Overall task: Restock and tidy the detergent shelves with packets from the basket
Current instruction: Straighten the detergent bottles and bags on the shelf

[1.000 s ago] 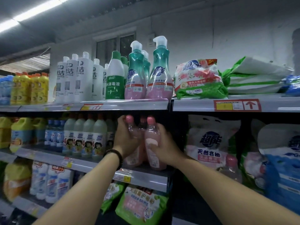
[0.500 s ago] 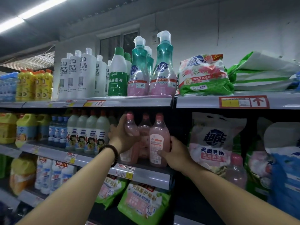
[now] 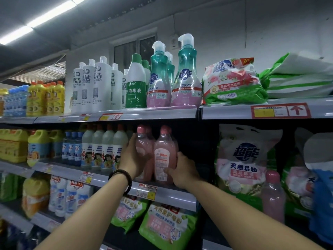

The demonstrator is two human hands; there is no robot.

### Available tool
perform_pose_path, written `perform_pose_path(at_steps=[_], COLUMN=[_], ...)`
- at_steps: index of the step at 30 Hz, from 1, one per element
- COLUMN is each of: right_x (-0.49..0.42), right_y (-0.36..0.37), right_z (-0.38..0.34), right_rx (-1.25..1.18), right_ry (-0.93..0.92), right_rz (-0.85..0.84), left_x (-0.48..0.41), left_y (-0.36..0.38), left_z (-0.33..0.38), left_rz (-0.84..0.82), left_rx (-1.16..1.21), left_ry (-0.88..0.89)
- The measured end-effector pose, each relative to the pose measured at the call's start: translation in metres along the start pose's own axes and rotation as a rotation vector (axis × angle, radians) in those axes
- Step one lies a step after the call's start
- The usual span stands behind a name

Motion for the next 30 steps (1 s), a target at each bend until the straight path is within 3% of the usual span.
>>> perform_pose_path(at_steps=[9, 13, 18, 23, 30], right_x=[0.052, 0.084, 0.131, 0.166, 0.190], right_y=[-0.049, -0.109, -0.182, -0.223, -0.250], right_z=[-0.019, -0.018, 0.013, 0.059, 0.101], right_rx=[0.210, 0.275, 0.280, 0.205, 0.135], right_ry=[-0.089, -0.120, -0.027, 0.157, 0.272], right_rz=[-0.047, 0.041, 0.278, 0.367, 0.190], left_x=[0.079, 0.130, 0.197, 0.243, 0.275], left_y=[-0.004, 0.003, 0.043, 0.109, 0.161], left_z=[0.027, 0.073, 0.142, 0.188, 0.211], left_rz=[0.018, 0.072, -0.204, -0.420, -0.527], left_rx=[-0.196, -0.198, 0.093, 0.208, 0.297], left_ry=[-0.165, 0.130, 0.433, 0.366, 0.169])
Point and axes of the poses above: each hand's wrist, its own x-axis away from the middle knuckle, its own y-axis out of the palm, z = x × y, the point moved 5 cm from there along -x, towards the middle knuckle, and after that the axes turned 15 degrees about -x, right-handed, at the moved point
